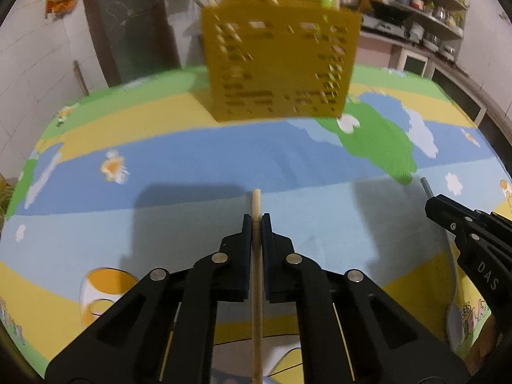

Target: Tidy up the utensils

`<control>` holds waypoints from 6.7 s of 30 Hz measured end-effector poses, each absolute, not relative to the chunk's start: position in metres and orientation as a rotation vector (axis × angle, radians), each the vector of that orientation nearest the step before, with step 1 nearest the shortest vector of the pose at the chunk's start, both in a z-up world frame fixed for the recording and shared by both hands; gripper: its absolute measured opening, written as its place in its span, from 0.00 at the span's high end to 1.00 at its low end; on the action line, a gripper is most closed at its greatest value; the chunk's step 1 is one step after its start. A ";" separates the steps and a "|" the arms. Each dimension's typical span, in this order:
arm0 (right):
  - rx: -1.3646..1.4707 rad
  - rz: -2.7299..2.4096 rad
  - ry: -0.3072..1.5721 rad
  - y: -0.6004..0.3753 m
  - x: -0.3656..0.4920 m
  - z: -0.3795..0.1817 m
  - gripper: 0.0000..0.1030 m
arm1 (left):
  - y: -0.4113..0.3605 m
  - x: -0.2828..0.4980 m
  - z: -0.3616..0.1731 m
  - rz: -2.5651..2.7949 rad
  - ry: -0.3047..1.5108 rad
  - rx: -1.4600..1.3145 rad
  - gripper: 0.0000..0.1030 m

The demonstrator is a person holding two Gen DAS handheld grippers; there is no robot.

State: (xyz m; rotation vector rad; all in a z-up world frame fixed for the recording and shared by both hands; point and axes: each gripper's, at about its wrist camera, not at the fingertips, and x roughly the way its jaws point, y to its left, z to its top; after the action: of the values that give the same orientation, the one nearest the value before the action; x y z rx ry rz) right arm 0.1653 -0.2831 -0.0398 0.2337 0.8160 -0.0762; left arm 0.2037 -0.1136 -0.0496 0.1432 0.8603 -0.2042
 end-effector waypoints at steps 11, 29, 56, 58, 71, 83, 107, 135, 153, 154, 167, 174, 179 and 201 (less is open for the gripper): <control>0.266 -0.040 0.612 -0.269 0.153 0.006 0.93 | -0.056 0.176 0.019 -0.172 0.625 0.067 0.96; 0.189 -0.043 0.454 -0.253 0.130 0.040 0.93 | -0.022 0.143 0.053 -0.199 0.454 -0.034 0.96; 0.136 -0.055 0.206 -0.263 0.187 0.167 0.93 | -0.033 0.231 0.187 -0.236 0.133 -0.097 0.96; 0.144 -0.056 0.182 -0.268 0.205 0.180 0.93 | -0.042 0.247 0.199 -0.254 0.107 -0.119 0.96; 0.139 -0.031 0.144 -0.272 0.295 0.160 0.93 | -0.104 0.326 0.172 -0.265 0.068 -0.121 0.96; 0.118 -0.023 0.315 -0.271 0.316 0.087 0.81 | -0.105 0.338 0.111 -0.262 0.250 -0.061 0.95; 0.016 -0.046 0.303 -0.223 0.046 0.040 0.05 | 0.022 0.075 0.026 -0.129 0.390 -0.016 0.05; 0.054 -0.120 0.255 -0.237 0.004 -0.002 0.05 | 0.027 0.028 -0.003 -0.065 0.272 0.007 0.05; 0.057 -0.125 0.251 -0.239 0.002 -0.002 0.04 | 0.026 0.026 -0.002 -0.050 0.264 0.014 0.05; 0.057 -0.126 0.250 -0.239 0.002 -0.002 0.04 | 0.026 0.027 -0.002 -0.050 0.264 0.013 0.05; 0.059 -0.138 0.247 -0.241 0.000 -0.001 0.05 | 0.025 0.025 -0.002 -0.061 0.262 0.012 0.05; 0.061 -0.147 0.246 -0.243 -0.002 -0.001 0.04 | 0.025 0.025 -0.002 -0.060 0.260 0.012 0.05; 0.065 -0.153 0.245 -0.245 -0.003 -0.001 0.04 | 0.025 0.025 -0.002 -0.061 0.261 0.012 0.05; 0.068 -0.161 0.244 -0.245 -0.003 -0.001 0.04 | 0.025 0.024 -0.001 -0.061 0.257 0.012 0.05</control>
State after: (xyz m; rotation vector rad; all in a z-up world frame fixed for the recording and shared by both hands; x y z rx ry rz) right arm -0.0027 -0.2454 -0.0010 0.0681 0.2443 -0.1607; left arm 0.0241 0.0254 -0.0006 0.0121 0.2574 -0.0608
